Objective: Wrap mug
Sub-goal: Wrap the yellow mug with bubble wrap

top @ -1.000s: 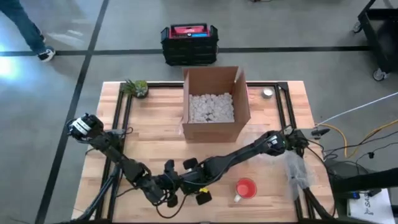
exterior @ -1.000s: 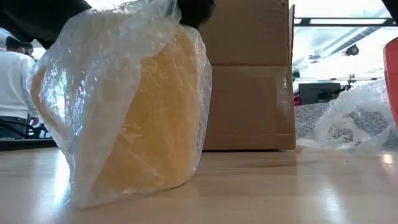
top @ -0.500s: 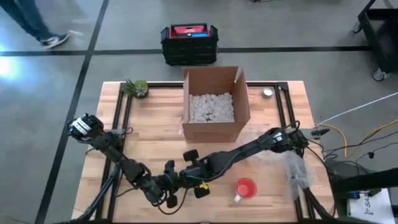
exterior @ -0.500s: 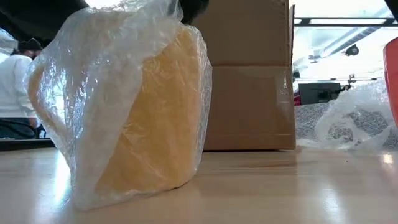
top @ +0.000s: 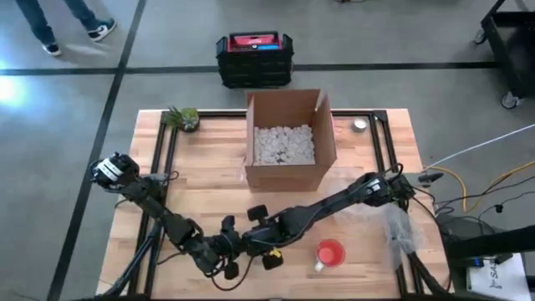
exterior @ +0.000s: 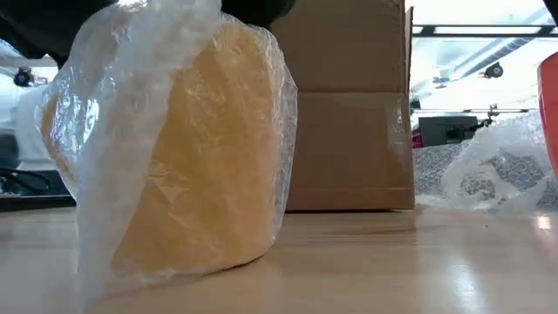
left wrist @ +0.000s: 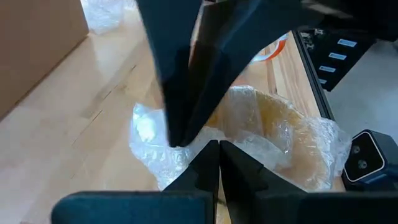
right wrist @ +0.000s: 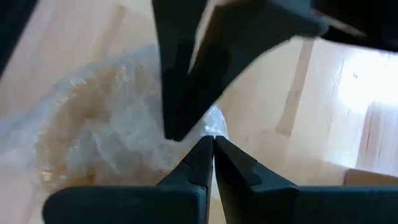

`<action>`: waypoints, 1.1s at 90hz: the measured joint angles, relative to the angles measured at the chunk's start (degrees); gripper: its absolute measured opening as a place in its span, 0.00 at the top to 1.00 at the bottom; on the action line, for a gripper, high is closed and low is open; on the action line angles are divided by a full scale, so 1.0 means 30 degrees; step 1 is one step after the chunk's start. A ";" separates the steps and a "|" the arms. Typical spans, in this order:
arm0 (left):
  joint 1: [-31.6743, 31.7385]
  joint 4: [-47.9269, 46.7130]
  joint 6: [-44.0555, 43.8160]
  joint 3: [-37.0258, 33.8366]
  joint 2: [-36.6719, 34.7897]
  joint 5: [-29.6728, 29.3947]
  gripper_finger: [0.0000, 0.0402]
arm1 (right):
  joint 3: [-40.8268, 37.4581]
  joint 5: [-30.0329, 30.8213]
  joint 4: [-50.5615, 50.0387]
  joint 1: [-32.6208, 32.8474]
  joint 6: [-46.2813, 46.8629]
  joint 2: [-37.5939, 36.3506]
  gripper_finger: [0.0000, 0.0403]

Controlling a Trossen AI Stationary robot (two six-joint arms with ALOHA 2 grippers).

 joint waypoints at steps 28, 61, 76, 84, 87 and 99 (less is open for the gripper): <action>0.0051 -0.0007 0.0000 -0.0015 0.0007 -0.0004 1.00 | -0.0284 -0.0606 0.0299 0.0064 0.0361 0.0228 0.99; -0.0057 -0.0686 0.0033 -0.0108 -0.1158 0.0361 1.00 | -0.1164 -0.0635 0.0999 0.0159 0.1040 0.1136 0.99; -0.0122 -0.0591 -0.0409 -0.0119 -0.2323 0.1608 1.00 | -0.1235 -0.0870 0.1252 0.0192 0.1075 0.1166 0.99; -0.0117 -0.0491 -0.0818 -0.0109 -0.2055 0.2295 1.00 | -0.1282 -0.0934 0.1551 0.0177 0.1159 0.1206 0.99; -0.0112 -0.0368 -0.1041 -0.0109 -0.1777 0.2638 1.00 | -0.1282 -0.0906 0.1574 0.0166 0.1192 0.1202 0.99; -0.0005 0.0791 -0.1128 -0.0013 -0.0443 0.2424 1.00 | -0.1304 -0.0855 0.1612 0.0180 0.1363 0.1202 0.99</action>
